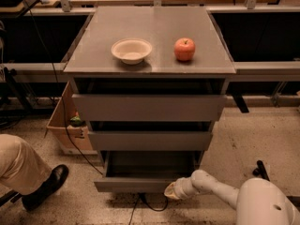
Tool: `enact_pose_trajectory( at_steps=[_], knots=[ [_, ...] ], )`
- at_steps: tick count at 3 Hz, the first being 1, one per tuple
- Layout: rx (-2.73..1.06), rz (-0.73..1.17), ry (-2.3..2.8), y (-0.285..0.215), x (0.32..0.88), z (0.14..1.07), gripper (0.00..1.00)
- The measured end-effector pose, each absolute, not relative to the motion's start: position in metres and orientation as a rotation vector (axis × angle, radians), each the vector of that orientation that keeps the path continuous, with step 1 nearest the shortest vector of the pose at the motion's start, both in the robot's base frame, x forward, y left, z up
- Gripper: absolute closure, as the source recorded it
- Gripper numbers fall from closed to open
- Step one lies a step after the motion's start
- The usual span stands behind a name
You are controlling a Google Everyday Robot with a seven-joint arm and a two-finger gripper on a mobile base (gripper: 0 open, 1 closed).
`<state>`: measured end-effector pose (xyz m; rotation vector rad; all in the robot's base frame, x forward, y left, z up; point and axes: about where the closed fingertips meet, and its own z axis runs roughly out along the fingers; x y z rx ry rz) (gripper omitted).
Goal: Close bottom drawer
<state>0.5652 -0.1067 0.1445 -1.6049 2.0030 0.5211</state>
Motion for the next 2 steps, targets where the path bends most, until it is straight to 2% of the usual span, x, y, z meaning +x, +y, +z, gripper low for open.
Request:
enact_pose_trajectory(
  at_steps=[2],
  knots=[
    [-1.511,0.427,1.981,-0.080,0.600,0.153,1.00]
  ],
)
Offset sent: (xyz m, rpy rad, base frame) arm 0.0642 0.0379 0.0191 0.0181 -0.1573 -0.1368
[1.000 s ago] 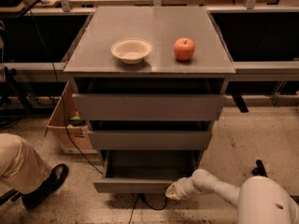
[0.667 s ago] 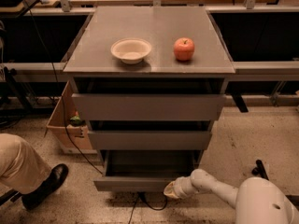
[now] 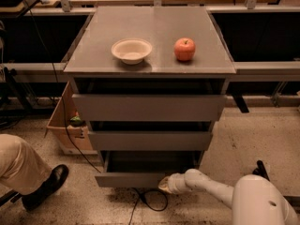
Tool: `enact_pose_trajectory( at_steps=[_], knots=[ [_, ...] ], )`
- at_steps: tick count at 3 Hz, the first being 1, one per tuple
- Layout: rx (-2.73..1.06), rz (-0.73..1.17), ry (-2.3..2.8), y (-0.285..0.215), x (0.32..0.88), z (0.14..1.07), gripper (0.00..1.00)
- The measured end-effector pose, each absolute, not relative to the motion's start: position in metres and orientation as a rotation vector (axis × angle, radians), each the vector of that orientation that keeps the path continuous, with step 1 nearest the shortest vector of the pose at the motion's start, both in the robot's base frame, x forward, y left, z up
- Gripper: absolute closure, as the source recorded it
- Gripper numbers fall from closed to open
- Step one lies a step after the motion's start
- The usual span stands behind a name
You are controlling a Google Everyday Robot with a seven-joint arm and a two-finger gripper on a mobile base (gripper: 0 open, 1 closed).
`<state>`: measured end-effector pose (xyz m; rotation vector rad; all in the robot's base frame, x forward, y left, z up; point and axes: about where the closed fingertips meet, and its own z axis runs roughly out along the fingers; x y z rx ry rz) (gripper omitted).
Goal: Close bottom drawer
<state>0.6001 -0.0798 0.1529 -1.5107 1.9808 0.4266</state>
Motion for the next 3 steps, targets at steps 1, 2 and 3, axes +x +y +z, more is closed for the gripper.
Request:
enact_pose_trajectory(
  at_steps=[1,2,3],
  knots=[
    [-1.469,0.381,1.945,-0.058,0.630,0.161,1.00],
    [-1.450,0.362,1.921,-0.046,0.648,0.165,1.00],
    [-1.446,0.359,1.879,-0.027,0.667,0.173,1.00]
  ],
)
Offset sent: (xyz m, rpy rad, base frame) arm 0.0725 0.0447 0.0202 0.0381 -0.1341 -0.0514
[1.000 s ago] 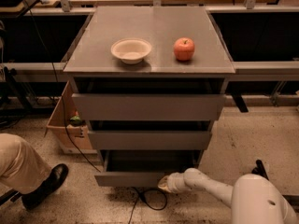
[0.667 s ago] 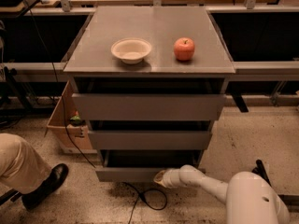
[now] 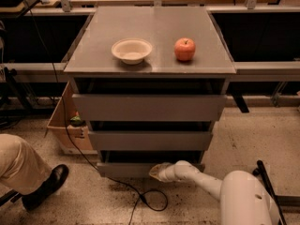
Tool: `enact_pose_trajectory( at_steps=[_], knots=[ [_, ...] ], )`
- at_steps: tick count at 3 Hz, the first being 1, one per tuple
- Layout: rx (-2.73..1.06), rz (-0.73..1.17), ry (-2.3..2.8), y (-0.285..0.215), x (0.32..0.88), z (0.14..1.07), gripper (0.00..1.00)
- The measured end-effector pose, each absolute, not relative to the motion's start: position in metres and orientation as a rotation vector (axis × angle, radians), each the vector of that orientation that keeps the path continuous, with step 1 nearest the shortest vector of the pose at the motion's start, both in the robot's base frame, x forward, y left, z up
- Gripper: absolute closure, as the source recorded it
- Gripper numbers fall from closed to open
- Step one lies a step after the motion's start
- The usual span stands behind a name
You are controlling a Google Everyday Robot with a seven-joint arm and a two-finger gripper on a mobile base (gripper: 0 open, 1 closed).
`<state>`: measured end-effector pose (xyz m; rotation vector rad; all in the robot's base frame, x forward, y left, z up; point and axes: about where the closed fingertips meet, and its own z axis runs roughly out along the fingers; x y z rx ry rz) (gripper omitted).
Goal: Close bottom drawer
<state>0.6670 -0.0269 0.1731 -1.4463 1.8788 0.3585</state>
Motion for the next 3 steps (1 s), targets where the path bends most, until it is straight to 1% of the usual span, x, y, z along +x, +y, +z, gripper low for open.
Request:
enact_pose_trajectory(
  at_steps=[2,3],
  knots=[
    [-1.462,0.360,1.770,0.018,0.700,0.198,1.00],
    [-1.470,0.372,1.760,0.026,0.702,0.198,1.00]
  ],
)
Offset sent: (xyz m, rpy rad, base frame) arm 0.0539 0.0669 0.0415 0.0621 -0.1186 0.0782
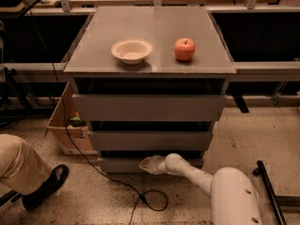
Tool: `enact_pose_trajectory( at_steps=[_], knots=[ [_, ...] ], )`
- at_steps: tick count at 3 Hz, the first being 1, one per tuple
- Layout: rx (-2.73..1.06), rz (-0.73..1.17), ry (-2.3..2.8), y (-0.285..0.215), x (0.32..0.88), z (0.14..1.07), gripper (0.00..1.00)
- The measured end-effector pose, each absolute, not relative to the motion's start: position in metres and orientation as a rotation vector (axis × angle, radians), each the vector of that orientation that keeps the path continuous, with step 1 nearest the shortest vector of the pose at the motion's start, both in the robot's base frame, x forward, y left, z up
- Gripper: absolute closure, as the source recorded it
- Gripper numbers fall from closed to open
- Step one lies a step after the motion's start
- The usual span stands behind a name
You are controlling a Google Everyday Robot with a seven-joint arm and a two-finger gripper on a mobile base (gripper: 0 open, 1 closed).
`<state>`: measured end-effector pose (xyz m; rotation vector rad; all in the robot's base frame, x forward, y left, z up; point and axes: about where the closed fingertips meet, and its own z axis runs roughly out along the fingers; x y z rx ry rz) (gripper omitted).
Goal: Close bottom drawer
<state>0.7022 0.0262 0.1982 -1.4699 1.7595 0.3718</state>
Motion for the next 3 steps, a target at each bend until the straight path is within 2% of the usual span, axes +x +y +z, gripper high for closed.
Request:
enact_pose_trajectory(
  at_steps=[1,2,3],
  knots=[
    [-1.470,0.372,1.760,0.026,0.702,0.198,1.00],
    [-1.477,0.377,1.804,0.006,0.678,0.197,1.00],
    [-1.475,0.272,1.956,-0.090,0.640,0.228,1.00]
  ],
)
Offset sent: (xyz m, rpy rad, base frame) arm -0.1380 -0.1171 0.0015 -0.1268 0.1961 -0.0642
